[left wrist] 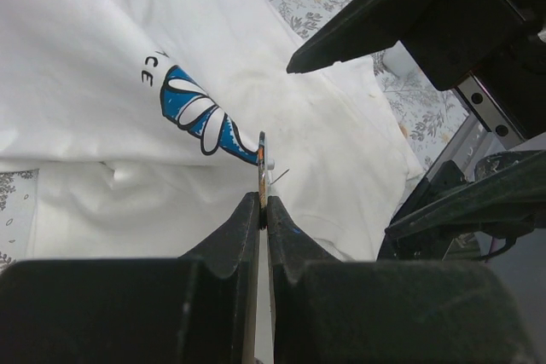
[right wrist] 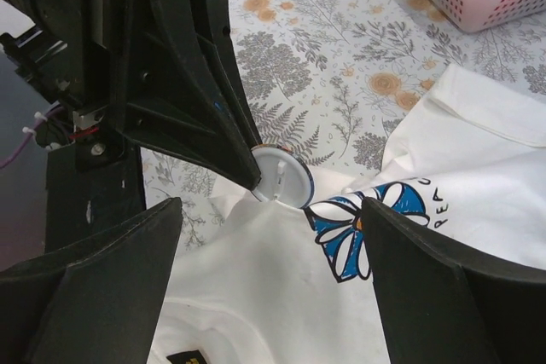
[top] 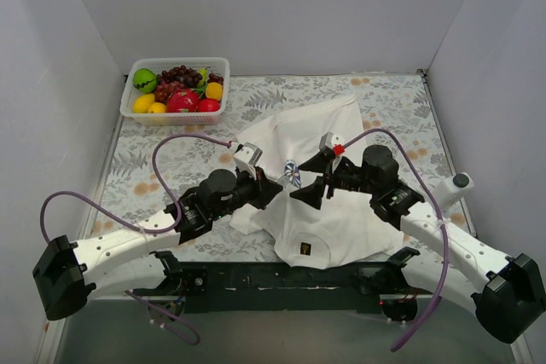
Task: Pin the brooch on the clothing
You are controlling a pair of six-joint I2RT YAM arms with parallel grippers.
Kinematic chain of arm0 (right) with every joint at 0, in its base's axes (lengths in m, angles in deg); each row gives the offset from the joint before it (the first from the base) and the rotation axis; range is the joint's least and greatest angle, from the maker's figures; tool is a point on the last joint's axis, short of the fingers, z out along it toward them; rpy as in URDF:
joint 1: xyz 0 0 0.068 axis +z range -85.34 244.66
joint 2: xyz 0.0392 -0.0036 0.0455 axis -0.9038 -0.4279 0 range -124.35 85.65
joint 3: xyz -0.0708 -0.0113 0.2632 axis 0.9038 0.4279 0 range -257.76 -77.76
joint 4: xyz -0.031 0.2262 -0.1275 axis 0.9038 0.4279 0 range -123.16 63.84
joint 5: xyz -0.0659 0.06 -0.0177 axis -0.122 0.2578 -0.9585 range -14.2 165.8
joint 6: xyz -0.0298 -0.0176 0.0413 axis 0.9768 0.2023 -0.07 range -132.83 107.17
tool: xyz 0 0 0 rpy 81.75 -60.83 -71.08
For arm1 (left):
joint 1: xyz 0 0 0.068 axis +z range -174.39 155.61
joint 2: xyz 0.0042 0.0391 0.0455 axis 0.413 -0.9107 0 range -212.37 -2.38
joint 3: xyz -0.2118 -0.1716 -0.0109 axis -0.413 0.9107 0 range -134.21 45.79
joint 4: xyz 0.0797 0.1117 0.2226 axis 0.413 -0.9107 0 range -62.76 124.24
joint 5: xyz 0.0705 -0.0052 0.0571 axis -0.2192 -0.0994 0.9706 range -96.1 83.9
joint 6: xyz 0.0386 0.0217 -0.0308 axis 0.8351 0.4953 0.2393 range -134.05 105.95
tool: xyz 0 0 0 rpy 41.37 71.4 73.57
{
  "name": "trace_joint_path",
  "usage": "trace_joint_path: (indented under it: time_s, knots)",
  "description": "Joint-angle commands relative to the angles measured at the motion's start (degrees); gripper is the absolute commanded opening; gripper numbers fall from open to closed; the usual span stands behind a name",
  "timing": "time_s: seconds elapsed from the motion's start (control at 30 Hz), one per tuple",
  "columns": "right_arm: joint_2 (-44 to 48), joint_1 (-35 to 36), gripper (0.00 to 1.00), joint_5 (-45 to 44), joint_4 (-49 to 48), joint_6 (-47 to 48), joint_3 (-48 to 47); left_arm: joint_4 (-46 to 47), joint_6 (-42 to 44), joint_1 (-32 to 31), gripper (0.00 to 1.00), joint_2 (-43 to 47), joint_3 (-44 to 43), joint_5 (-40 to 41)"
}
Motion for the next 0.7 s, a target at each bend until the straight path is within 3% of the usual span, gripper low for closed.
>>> trace_joint_path:
  time_s: [0.0,0.27,0.67]
  knots:
    - [-1.32,-0.76,0.88,6.59,-4.06,1.36,-1.29,-0.94,3.57,0.18,0.00,4.36,-0.11,-6.31]
    - [-4.49,-2.08,0.81,16.19,-8.28,-0.75,-1.99,-5.69,6.39,0.18,0.00,9.63,-0.02,-10.12]
    - [-5.81,-2.17,0.76,23.66,-13.99,-5.23,-2.34,-3.05,6.74,0.35,0.00,9.73,1.21,-15.39]
